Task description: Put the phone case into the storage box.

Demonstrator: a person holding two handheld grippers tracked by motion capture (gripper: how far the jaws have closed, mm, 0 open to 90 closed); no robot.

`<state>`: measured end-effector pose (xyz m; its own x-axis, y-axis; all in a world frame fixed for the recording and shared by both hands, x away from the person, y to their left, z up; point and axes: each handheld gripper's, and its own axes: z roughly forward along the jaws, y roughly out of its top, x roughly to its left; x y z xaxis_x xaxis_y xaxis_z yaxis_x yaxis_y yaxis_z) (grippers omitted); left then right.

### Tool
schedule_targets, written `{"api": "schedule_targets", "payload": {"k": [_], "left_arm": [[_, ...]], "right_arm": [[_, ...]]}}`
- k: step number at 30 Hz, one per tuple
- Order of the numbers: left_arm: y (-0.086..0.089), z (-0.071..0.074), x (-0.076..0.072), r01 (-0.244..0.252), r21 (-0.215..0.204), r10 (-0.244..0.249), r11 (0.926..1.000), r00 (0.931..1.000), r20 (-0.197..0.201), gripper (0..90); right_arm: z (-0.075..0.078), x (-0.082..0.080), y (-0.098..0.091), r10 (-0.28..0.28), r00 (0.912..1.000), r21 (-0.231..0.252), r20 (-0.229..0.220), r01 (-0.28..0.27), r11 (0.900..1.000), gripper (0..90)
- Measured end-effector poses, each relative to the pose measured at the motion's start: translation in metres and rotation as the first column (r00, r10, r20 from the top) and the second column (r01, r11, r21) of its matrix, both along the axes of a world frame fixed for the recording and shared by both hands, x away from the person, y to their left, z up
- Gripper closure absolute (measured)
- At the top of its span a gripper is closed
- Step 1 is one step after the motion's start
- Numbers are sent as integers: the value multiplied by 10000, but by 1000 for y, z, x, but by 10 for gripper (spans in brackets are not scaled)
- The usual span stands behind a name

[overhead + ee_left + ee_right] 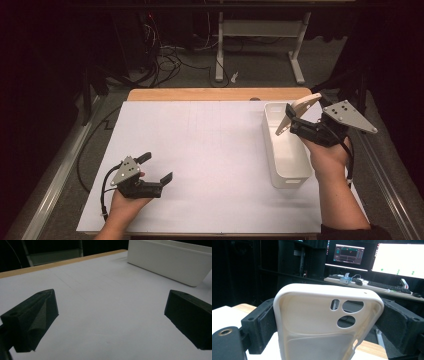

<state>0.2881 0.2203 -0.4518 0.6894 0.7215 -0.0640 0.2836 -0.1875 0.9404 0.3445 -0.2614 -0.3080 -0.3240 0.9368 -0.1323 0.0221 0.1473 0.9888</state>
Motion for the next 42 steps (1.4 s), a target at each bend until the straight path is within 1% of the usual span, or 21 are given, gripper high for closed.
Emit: {"api": "schedule_targets", "payload": {"k": [13,19,26,33,42], "left_arm": [[1,1,0,28,-86,-27,10000,10000,48,2],[1,1,0,44,-113,-43,9999,10000,44,2],[1,1,0,42,-152,-41,9999,10000,62,2],[0,1,0,74,-140,-72,9999,9999,81,2],[1,1,0,119,-233,-117,9997,9999,111,2]], "right_arm": [[3,24,2,-234,9996,-59,-170,233,9997,104],[1,34,3,-270,9991,-3,-327,270,9996,104],[-1,43,2,-421,9979,-90,-493,417,9991,104],[-2,53,0,-590,9958,105,-697,599,9981,103],[-6,68,3,-911,9911,89,-966,924,9957,101]]}}
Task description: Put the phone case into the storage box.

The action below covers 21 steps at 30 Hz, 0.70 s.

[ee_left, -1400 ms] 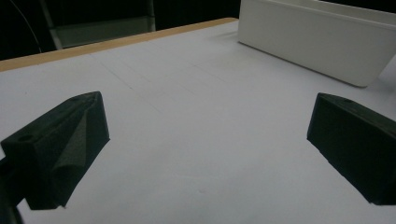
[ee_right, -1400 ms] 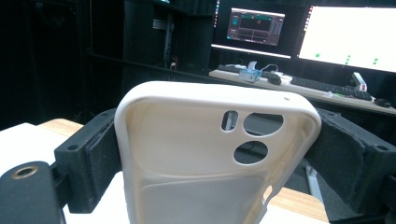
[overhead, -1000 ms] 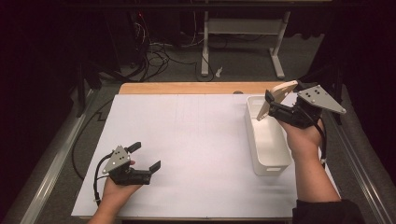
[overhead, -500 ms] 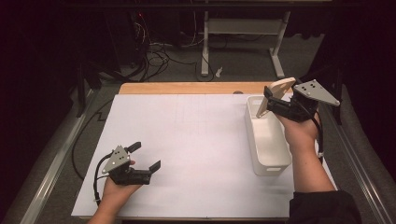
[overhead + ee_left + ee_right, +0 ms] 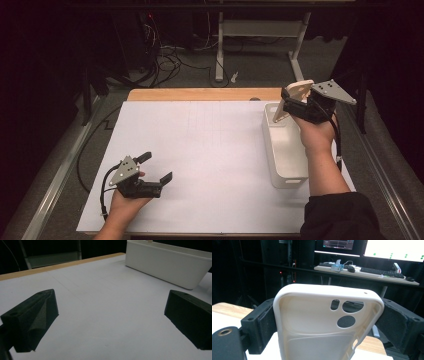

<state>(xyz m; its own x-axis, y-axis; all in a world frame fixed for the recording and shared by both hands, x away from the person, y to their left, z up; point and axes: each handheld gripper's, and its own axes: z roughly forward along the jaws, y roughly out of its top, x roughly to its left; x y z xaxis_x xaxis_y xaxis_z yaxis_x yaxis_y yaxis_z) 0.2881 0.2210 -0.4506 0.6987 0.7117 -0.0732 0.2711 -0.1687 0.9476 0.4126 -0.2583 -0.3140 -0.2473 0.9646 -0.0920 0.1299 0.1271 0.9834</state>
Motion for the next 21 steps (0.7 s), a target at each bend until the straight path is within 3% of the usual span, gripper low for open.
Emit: {"api": "schedule_targets", "payload": {"k": [21], "left_arm": [[2,2,-1,54,-119,-54,9999,10000,43,2]], "right_arm": [[-22,30,16,-938,9941,-242,-541,926,9954,98]]}}
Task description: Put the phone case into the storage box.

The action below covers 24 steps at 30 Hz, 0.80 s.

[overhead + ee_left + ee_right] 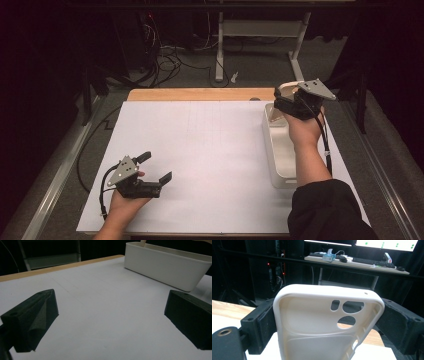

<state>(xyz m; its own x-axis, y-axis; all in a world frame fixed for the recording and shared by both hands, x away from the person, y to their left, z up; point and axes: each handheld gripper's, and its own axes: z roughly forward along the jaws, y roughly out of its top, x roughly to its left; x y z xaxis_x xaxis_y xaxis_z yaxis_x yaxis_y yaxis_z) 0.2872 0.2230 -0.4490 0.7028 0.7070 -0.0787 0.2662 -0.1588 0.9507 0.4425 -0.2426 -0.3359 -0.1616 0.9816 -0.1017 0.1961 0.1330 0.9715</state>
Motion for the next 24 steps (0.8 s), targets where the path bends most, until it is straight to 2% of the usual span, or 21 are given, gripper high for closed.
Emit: {"api": "schedule_targets", "payload": {"k": [5,8,13,24], "left_arm": [[0,0,0,18,-61,-18,10000,10000,25,2],[0,1,0,24,-90,-24,10000,10000,35,3],[0,1,0,36,-101,-35,9999,10000,38,2],[0,3,-2,120,-104,-118,9999,9999,122,2]], "right_arm": [[-6,6,3,-175,9998,40,50,175,9998,99],[-10,11,3,-288,9995,178,-92,290,9994,98],[-17,17,3,-429,9986,122,-304,433,9990,98],[-25,25,5,-535,9975,203,-460,545,9983,96]]}}
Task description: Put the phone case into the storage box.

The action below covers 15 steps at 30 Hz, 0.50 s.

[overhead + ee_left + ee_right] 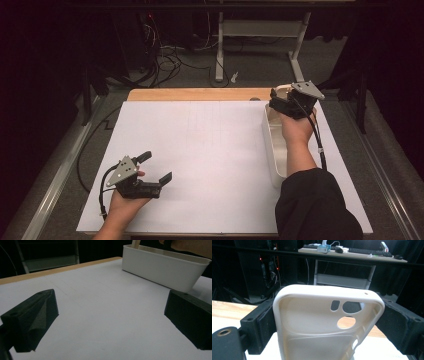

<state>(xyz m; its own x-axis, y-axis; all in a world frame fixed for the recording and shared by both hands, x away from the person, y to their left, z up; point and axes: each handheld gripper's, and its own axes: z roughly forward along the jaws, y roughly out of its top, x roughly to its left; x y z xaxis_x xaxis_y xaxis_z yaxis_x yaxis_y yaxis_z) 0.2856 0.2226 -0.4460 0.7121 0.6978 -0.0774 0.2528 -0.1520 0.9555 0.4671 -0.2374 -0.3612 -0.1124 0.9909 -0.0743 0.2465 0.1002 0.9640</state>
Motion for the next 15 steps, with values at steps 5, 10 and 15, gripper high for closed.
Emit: {"api": "schedule_targets", "payload": {"k": [5,10,15], "left_arm": [[1,0,0,-26,-46,26,10000,10000,13,2],[1,1,0,-10,-72,10,10000,10000,25,3],[1,0,0,-4,-72,4,10000,10000,17,3]], "right_arm": [[-5,3,2,-78,9998,-64,-173,77,10000,96],[-11,6,3,-147,9994,-55,-325,145,9999,96],[-16,7,3,-179,9990,-51,-421,177,9998,96]]}}
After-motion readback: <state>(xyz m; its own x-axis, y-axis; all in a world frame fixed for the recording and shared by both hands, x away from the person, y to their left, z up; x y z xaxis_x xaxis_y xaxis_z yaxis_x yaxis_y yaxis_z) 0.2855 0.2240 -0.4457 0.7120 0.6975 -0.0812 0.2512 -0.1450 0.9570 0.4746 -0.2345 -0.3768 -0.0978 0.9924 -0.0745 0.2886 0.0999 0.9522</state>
